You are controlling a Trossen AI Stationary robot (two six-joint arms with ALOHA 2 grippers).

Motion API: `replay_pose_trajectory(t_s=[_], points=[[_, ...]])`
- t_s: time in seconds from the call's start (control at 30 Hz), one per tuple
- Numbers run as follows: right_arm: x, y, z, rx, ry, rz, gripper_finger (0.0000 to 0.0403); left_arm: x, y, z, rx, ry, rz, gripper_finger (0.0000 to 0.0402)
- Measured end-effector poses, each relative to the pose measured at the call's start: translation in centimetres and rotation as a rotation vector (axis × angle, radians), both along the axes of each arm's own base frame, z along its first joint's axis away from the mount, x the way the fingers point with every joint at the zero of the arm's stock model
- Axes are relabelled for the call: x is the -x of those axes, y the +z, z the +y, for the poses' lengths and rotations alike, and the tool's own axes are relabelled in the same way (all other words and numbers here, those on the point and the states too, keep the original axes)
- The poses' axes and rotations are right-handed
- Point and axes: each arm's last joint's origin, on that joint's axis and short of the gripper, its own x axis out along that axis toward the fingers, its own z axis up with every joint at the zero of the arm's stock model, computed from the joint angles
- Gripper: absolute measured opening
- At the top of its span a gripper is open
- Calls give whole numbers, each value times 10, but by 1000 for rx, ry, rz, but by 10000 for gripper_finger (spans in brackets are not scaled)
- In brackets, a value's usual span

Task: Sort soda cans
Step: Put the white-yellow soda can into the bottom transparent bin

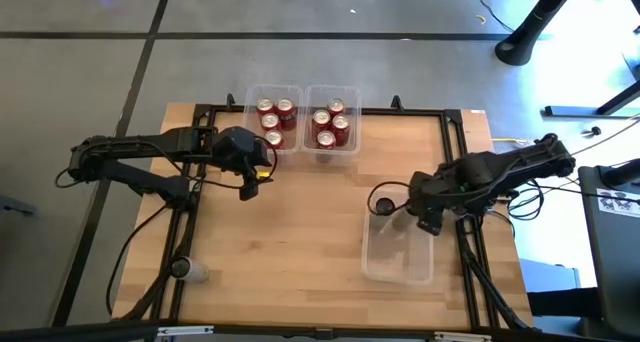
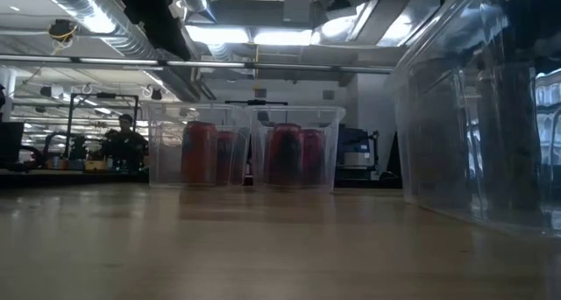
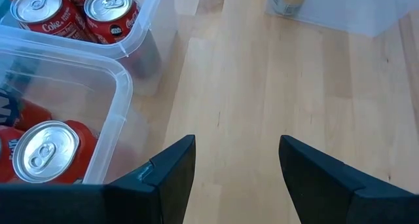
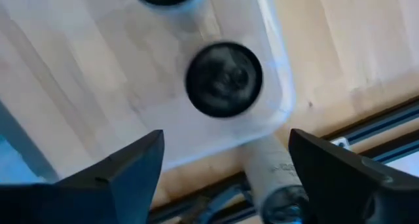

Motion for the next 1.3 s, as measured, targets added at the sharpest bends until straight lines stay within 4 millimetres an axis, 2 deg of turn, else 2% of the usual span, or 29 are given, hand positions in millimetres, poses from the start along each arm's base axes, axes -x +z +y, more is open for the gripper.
replay_pose_trajectory(t_s=[0.17,0.43,0.7,0.87,1.03,1.3], points=[[26,-3,-8,-13,18,-22,330,0,0,0,5,6,-1,210],[54,-14,-17,-61,1,-21,286,0,0,0,6,6,-2,210],[69,-37,-22,-43,40,30,256,-1,1,0,8,11,-10,210],[77,-44,-24,-30,52,33,244,-1,1,0,8,12,-21,210],[84,-45,-27,-34,52,18,237,-3,3,0,5,11,-45,210],[87,-64,-28,-22,50,84,236,-5,4,1,2,11,-67,210]])
